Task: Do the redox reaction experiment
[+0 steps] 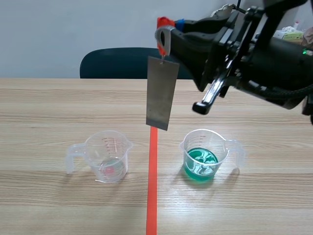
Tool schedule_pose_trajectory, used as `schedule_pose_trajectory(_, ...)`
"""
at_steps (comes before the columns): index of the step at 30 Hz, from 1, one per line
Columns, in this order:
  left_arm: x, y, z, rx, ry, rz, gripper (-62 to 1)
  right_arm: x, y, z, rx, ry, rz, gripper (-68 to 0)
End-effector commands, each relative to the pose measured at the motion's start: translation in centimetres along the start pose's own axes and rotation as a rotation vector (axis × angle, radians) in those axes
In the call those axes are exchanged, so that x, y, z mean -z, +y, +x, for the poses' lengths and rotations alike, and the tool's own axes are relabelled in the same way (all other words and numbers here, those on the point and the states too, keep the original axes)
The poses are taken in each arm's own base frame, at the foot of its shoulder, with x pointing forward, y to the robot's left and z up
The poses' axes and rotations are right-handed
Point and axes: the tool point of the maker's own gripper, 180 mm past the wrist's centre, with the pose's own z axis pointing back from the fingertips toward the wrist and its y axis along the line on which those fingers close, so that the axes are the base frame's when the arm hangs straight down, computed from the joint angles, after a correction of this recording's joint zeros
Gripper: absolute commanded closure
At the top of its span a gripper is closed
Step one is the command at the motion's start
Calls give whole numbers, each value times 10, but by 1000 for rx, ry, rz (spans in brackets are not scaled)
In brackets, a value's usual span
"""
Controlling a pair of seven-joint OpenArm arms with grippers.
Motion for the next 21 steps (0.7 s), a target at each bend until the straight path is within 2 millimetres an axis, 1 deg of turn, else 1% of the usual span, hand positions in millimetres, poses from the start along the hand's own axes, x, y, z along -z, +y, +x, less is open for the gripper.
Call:
schedule_pose_trajectory(1,2,-1,9,-6,-34,1,-615,-3,-5,18,-16,-47,-1,-6)
schedule_pose_trajectory(4,2,-1,9,-6,-34,1,-615,-14,-12,19,-21,-37,-18,-6)
schedule_pose_trajectory(13,2,-2,9,-11,-34,-5,-615,-44,-19,18,-44,3,-32,-6)
schedule_pose_trajectory(21,2,-2,9,-11,-34,-4,-615,-57,-19,9,-15,53,-40,-6)
